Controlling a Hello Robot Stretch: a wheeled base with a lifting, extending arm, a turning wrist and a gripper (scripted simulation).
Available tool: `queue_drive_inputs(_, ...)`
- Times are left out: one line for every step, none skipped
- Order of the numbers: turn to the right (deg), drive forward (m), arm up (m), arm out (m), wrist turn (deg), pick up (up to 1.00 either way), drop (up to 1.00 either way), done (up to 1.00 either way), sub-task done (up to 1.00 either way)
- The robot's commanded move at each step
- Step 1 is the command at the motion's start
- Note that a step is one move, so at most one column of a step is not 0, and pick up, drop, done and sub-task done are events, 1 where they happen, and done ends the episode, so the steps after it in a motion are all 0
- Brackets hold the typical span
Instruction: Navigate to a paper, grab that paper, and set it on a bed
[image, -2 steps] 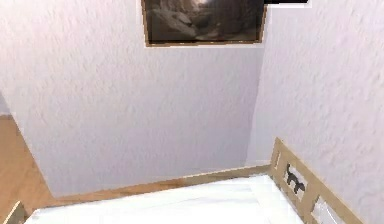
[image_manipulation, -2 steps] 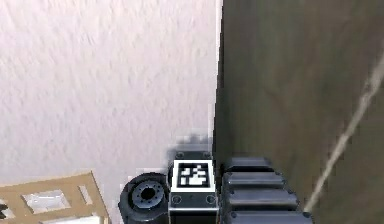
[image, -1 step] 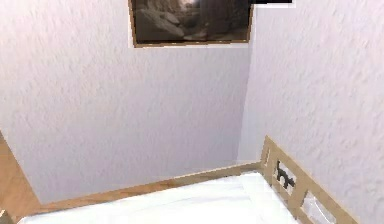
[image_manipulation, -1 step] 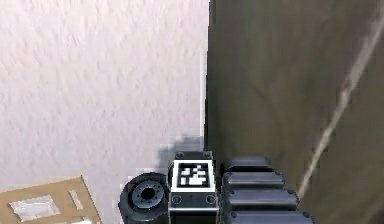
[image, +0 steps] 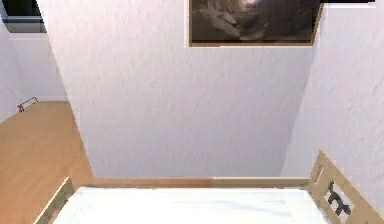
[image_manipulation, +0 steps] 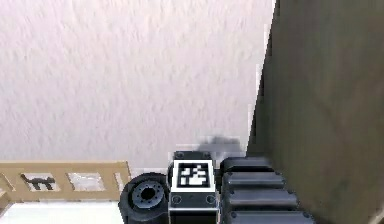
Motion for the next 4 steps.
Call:
queue_drive_inputs(9.0, 0.0, 0.0, 0.0, 0.0, 0.0, 0.0, 0.0, 0.0)
queue_drive_inputs(45.0, 0.0, 0.0, 0.0, 0.0, 0.0, 0.0, 0.0, 0.0)
queue_drive_inputs(24.0, 0.0, 0.0, 0.0, 0.0, 0.0, 0.0, 0.0, 0.0)
queue_drive_inputs(0.0, 0.2, 0.0, 0.0, 0.0, 0.0, 0.0, 0.0, 0.0)
